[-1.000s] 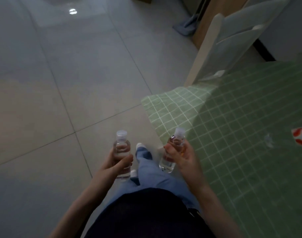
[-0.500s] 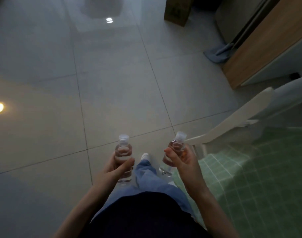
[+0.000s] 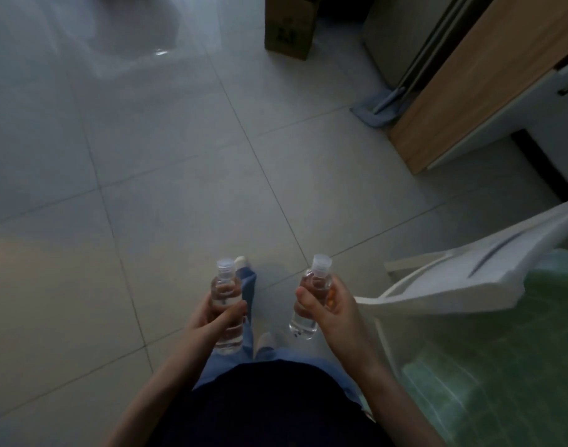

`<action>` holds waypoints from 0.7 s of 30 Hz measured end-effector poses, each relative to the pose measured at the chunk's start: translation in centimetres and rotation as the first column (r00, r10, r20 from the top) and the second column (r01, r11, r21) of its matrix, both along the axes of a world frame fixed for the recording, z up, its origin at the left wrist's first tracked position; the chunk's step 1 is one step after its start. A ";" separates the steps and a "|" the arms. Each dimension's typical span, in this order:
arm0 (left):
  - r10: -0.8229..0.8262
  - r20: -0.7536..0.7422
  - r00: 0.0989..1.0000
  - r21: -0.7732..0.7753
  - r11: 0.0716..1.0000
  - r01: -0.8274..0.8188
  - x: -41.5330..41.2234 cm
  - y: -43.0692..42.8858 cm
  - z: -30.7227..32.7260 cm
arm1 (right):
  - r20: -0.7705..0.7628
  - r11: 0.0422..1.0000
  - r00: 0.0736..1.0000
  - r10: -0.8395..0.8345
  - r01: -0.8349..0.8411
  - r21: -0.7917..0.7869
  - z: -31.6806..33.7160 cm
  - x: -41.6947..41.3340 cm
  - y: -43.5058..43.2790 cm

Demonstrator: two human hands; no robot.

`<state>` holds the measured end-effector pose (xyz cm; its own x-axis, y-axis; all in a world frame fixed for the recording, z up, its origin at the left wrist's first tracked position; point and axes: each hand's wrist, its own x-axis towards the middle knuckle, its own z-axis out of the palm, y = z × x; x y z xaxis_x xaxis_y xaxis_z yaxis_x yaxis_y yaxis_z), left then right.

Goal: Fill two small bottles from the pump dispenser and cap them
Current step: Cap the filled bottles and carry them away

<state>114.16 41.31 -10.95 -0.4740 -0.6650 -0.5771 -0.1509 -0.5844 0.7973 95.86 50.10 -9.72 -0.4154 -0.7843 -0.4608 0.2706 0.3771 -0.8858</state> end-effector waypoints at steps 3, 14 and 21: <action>-0.041 -0.012 0.999 0.004 0.999 0.041 -3.0 -5.3 -1.0 | -0.038 0.998 0.997 -0.068 0.068 -0.004 -0.5 -2.3 -3.9; -0.356 -0.014 0.935 -0.054 0.934 0.354 -13.9 -24.3 0.5 | -0.036 0.940 0.939 -0.341 0.340 -0.032 0.2 -9.6 -16.8; -0.421 -0.027 0.906 -0.035 0.907 0.421 -22.5 -29.8 0.6 | -0.030 0.912 0.912 -0.408 0.407 -0.044 0.0 -17.2 -22.1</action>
